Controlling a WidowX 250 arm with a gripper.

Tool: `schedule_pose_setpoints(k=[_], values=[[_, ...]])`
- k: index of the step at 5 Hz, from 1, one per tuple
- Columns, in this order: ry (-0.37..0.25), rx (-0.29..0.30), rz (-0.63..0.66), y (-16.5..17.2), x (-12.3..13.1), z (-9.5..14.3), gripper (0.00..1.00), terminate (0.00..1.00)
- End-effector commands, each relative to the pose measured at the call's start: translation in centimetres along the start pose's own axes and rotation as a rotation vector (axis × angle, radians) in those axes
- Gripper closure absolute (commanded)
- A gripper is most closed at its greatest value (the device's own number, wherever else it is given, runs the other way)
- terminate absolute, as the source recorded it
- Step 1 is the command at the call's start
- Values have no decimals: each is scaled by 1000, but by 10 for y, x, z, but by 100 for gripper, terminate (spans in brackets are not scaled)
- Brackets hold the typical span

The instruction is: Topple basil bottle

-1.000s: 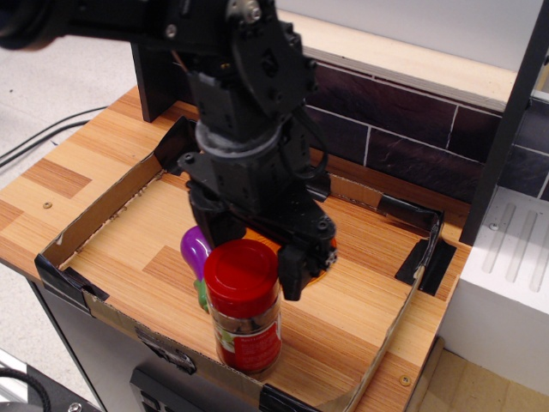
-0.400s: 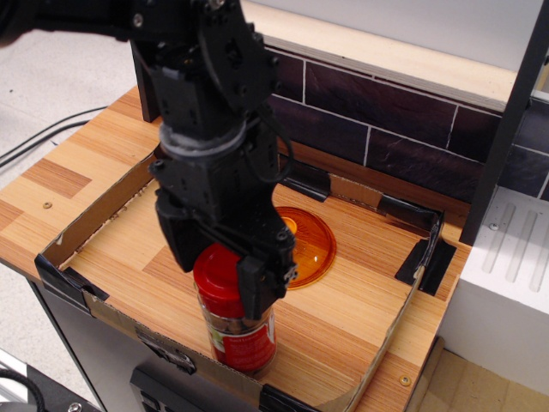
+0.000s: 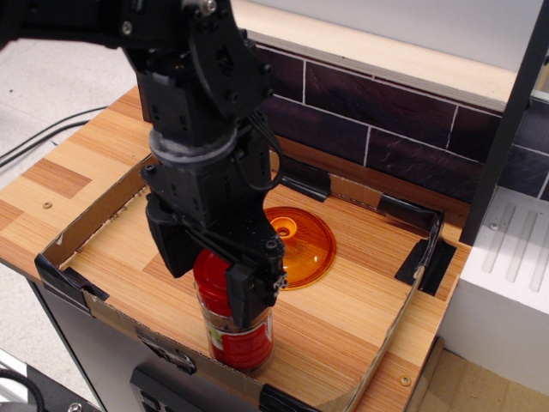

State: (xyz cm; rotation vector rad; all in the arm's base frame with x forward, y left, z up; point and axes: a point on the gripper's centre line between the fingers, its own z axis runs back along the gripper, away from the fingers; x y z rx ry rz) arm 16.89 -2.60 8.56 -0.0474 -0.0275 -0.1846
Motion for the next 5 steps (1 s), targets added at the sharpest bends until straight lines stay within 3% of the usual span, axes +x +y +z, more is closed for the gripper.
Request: schedule_pose_setpoints(k=[1,3,4,5], values=[[25,-63,89,-4,15,6,100,0],[172,-108,185,-23,30,16,100,0],[278,-104,230,-28,33,18,100,0],[337,-90,254,-35,38,11,100,0]])
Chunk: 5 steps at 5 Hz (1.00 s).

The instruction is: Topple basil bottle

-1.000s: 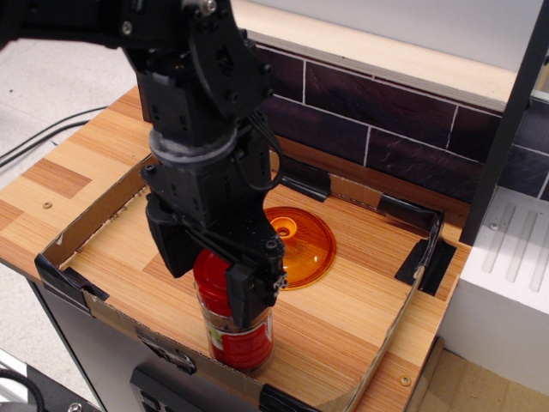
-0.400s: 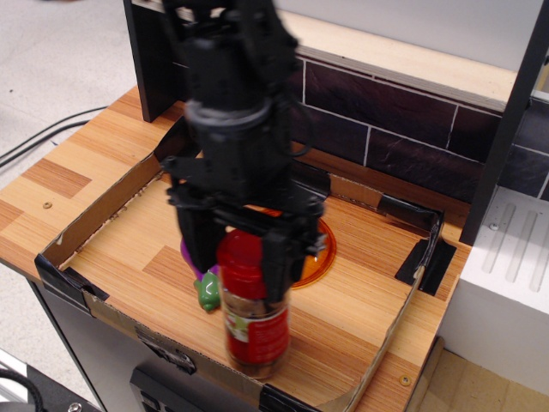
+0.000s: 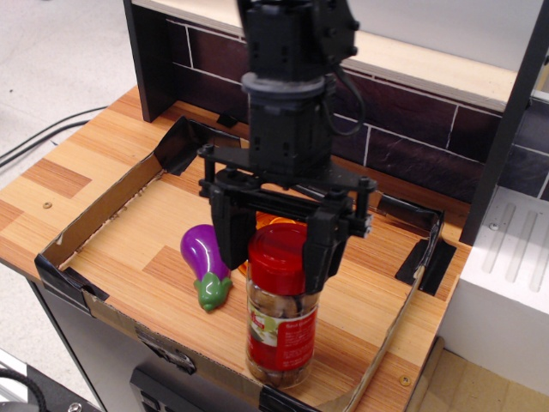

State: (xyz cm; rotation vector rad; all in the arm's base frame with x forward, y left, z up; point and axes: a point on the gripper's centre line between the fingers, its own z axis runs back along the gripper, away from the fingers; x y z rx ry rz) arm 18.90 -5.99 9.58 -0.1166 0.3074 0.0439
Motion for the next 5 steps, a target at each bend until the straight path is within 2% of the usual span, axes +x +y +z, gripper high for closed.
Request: schedule_pose_setpoints(k=[1,2,3,4,5], values=[[44,25,34,-17,15,-6,100,0],[73,14,82,-19,24,-12,100,0],[42,25,84,-19,35,-17,100,0],[-37,33,67,-21,48,-18,100,0],[-194,63,5,-24,60,-22,100,0]])
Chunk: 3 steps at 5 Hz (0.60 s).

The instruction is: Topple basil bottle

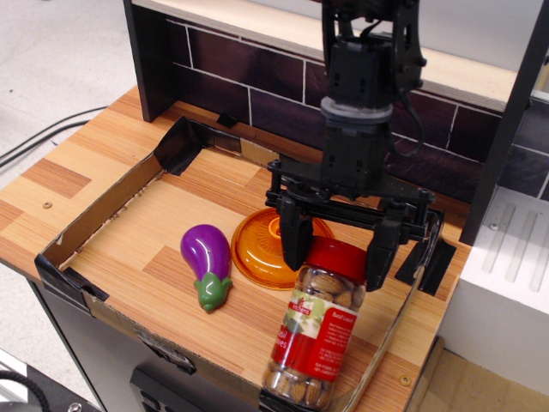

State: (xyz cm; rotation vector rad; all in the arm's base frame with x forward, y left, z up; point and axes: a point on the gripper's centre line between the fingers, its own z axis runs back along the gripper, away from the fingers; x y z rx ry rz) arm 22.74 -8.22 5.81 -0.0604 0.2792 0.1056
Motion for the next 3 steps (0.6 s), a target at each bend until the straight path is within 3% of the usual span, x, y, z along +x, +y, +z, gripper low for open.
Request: schedule_pose_setpoints(k=[1,2,3], values=[[-299,0,-70,-9,31,-2,100,0],[-369,-45,-72,-14,39,-10,100,0],[-459,-58,-114,-13,40,-11,0,0]])
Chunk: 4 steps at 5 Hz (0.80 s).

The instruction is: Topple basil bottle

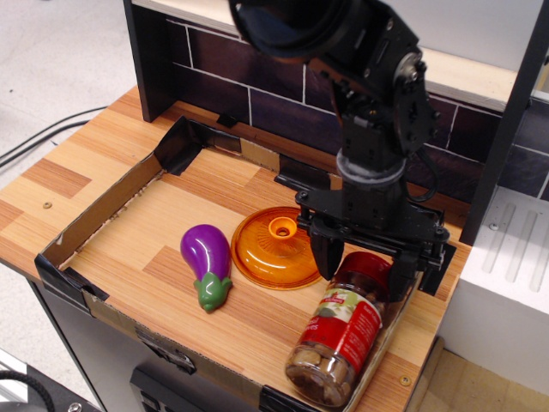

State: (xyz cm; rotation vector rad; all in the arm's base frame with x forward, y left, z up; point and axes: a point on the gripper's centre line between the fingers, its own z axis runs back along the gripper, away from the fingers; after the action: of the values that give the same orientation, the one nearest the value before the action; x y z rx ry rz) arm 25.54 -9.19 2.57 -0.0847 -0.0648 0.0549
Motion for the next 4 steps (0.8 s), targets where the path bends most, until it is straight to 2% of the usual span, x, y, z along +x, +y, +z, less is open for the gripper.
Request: schedule_pose_setpoints(k=[1,3,4], values=[[-134,-44,-50,-1,12,16,0,0],[-175,-69,-24,-3,16,48,0,0],[-174,-55,14,1,20,59,0,0]])
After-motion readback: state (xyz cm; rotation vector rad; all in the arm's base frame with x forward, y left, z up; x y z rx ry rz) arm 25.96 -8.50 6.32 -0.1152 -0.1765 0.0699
